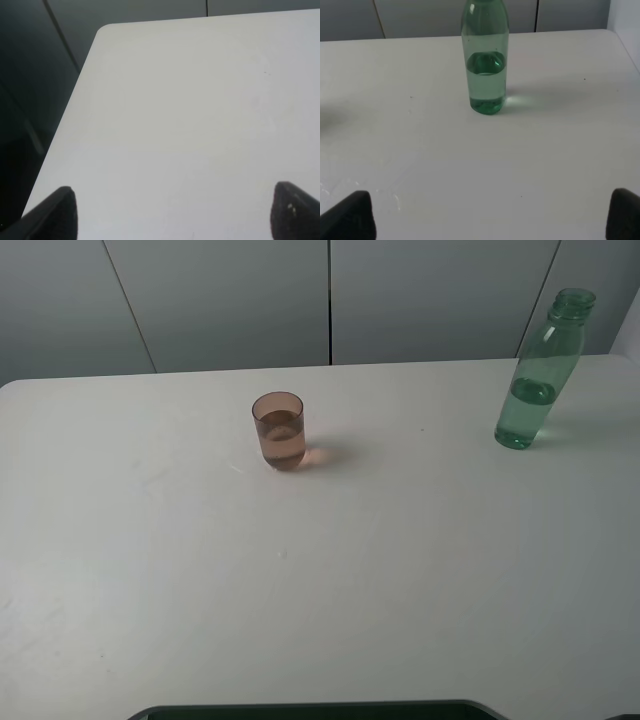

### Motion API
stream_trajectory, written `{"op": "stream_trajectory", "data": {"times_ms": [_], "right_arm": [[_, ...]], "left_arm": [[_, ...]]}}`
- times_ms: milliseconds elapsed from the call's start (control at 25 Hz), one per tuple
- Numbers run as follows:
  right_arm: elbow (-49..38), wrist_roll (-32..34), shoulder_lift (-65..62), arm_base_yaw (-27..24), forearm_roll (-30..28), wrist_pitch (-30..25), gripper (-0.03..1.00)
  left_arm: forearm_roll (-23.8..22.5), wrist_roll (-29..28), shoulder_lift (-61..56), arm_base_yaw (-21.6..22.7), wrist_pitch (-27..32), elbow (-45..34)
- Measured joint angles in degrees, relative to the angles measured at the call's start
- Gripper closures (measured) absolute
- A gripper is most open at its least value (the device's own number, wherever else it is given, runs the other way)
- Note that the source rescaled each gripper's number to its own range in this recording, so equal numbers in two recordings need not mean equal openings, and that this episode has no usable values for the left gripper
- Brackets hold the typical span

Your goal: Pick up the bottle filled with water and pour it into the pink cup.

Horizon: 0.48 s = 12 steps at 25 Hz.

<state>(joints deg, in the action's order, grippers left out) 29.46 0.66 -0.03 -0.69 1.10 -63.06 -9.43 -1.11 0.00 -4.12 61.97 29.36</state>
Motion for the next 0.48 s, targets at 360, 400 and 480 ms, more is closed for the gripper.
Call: {"op": "stream_trajectory", "data": {"times_ms": [360,400,480], "right_arm": [[0.0,0.0,0.0,0.0,0.0,0.0,-0.03],[0.0,0.0,0.0,0.0,0.0,0.0,-0.03],[0.0,0.0,0.0,0.0,0.0,0.0,-0.03]], "left_arm": [[0.0,0.0,0.0,0.0,0.0,0.0],[0.1,0.0,0.0,0.0,0.0,0.0],[0.1,0.0,0.0,0.0,0.0,0.0]]}}
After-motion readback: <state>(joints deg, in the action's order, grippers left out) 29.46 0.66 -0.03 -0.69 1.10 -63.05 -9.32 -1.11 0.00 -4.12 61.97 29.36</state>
